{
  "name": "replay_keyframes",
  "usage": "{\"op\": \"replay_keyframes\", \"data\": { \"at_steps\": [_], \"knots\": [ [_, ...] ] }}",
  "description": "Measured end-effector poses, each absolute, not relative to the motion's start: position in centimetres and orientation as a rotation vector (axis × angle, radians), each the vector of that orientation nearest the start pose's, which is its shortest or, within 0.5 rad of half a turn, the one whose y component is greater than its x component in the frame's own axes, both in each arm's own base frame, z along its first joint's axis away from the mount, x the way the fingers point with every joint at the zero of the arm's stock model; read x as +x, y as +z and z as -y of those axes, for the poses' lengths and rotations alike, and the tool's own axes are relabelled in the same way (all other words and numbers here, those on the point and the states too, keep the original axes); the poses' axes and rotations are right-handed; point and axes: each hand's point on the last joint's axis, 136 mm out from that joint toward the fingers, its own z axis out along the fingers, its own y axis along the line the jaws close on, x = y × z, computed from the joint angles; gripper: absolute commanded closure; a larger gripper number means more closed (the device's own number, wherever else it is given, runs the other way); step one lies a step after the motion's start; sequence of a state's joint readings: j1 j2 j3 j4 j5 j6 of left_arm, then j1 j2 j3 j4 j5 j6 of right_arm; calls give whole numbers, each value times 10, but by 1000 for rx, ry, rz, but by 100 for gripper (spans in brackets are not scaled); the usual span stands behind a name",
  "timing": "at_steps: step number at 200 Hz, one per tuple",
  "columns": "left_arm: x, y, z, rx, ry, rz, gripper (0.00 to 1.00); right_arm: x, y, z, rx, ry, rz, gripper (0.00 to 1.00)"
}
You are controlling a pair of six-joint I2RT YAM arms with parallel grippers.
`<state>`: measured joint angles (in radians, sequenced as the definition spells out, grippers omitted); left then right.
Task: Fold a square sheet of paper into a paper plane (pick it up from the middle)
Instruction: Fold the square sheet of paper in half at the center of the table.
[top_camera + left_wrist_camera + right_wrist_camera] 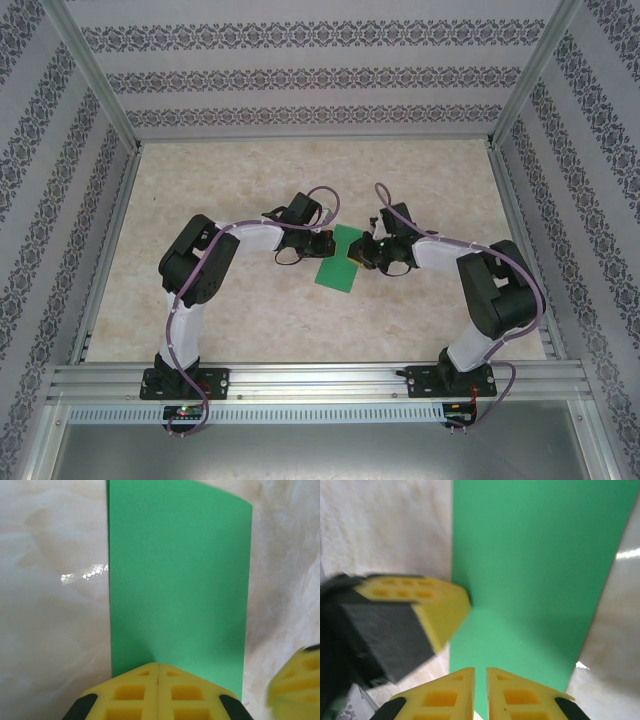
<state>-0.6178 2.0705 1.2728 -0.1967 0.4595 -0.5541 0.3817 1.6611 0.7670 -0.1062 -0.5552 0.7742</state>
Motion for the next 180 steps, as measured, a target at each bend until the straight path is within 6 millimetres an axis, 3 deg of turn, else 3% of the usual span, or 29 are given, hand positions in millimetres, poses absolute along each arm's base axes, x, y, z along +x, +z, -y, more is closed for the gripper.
{"op": "replay_keyframes", "data": {
  "at_steps": [28, 74, 120, 163, 180],
  "knots": [
    [351, 21, 343, 278, -985, -2736, 100, 281, 13, -217, 350, 1080, -2826, 85],
    [351, 21, 343, 278, -985, -2736, 100, 280, 15, -217, 339, 1083, -2828, 84],
    [351, 21, 343, 278, -985, -2736, 100, 274, 37, -229, 260, 1134, -2795, 84],
    [351, 21, 343, 278, -985, -2736, 100, 246, 13, -237, 224, 1141, -2868, 84],
    [351, 21, 343, 278, -985, -2736, 100, 246, 14, -238, 216, 1165, -2851, 84]
  ]
}}
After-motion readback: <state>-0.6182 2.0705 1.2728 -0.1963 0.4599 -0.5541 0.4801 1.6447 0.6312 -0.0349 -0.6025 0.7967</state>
